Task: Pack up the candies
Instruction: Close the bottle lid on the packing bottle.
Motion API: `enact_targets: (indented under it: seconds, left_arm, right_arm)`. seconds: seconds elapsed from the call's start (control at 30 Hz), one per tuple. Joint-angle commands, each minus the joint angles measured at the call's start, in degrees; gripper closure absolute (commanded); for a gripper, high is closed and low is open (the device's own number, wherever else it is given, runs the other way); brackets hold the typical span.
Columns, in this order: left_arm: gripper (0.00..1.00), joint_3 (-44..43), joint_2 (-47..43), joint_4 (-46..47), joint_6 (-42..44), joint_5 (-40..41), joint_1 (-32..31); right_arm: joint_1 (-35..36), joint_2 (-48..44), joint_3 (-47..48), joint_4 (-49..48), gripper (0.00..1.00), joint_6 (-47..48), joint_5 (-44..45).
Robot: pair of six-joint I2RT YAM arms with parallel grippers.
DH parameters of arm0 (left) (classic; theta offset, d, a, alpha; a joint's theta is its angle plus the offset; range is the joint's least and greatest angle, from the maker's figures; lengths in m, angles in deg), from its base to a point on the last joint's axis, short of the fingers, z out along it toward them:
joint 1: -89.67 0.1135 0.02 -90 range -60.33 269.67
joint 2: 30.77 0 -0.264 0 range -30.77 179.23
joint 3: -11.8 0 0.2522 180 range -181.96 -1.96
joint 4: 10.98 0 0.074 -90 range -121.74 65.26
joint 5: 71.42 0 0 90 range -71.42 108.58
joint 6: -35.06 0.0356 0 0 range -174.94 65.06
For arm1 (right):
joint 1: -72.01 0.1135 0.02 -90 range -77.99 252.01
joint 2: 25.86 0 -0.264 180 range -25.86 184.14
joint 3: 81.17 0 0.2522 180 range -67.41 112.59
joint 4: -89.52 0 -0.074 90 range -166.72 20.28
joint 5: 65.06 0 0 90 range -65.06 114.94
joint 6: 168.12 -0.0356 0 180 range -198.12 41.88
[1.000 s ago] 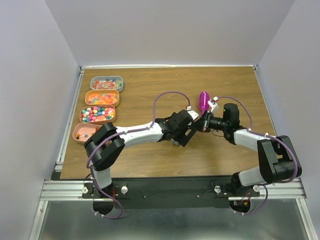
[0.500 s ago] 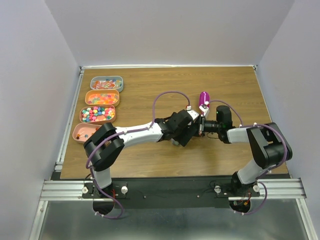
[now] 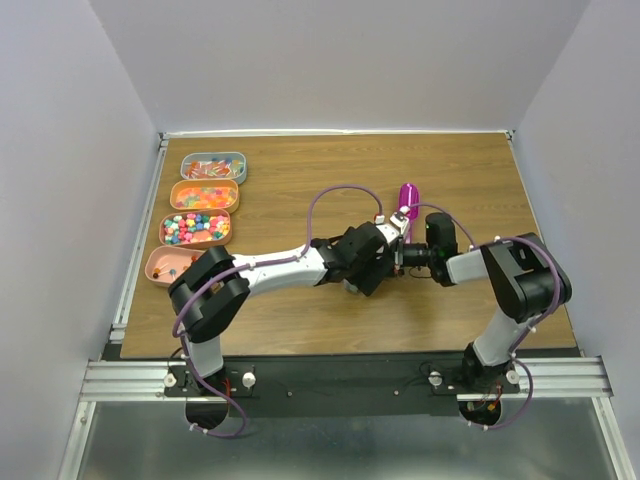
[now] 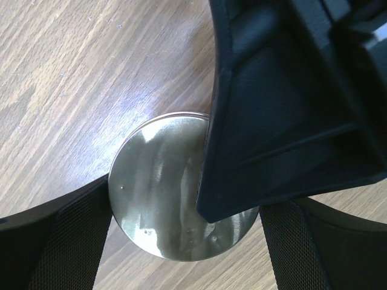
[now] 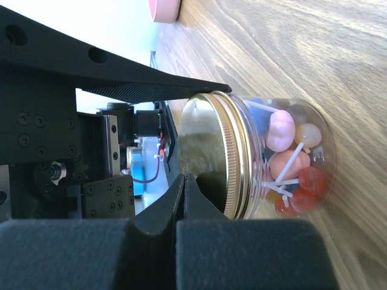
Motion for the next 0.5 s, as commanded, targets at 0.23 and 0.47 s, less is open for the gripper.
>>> enact_targets:
  seconds: [0.23,0.47]
  left_arm:
    - [0.01,0.22,-2.5,1.43,-0.21,0.08,-0.38]
    - [0.02,1.45,-6.01,4.77,-1.44,-0.97,-0.38]
  right_arm:
    - [0.56,8.69,-2.42,2.65,0.99,4.5,7.09]
    - [0.47,4.56,1.88,24.45,0.99,16.99,17.38]
